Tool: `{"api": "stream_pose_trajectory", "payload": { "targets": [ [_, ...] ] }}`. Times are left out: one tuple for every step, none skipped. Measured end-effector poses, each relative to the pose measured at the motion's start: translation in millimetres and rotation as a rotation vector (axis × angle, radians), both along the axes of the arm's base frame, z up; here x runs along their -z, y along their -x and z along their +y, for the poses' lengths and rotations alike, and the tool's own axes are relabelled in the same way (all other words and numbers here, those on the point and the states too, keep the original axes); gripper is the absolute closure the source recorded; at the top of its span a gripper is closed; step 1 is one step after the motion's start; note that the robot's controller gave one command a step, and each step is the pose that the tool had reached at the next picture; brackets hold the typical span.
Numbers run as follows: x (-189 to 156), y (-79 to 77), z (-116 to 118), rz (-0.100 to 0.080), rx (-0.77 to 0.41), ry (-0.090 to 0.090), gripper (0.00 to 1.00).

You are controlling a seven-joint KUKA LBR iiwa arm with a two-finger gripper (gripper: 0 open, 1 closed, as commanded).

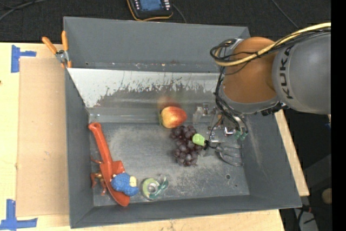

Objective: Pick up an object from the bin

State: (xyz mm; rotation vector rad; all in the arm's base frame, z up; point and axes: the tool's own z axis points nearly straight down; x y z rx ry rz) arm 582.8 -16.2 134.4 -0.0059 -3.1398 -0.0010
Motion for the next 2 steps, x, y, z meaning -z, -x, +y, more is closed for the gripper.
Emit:
{"api": "stream_pose_trajectory", "payload": {
  "targets": [
    [49.5,16.1,31.4,0.0,-0.011,-0.001,1.0],
    [49.5,16.1,31.4,0.0,-0.011,-0.001,1.0]
  ]
}}
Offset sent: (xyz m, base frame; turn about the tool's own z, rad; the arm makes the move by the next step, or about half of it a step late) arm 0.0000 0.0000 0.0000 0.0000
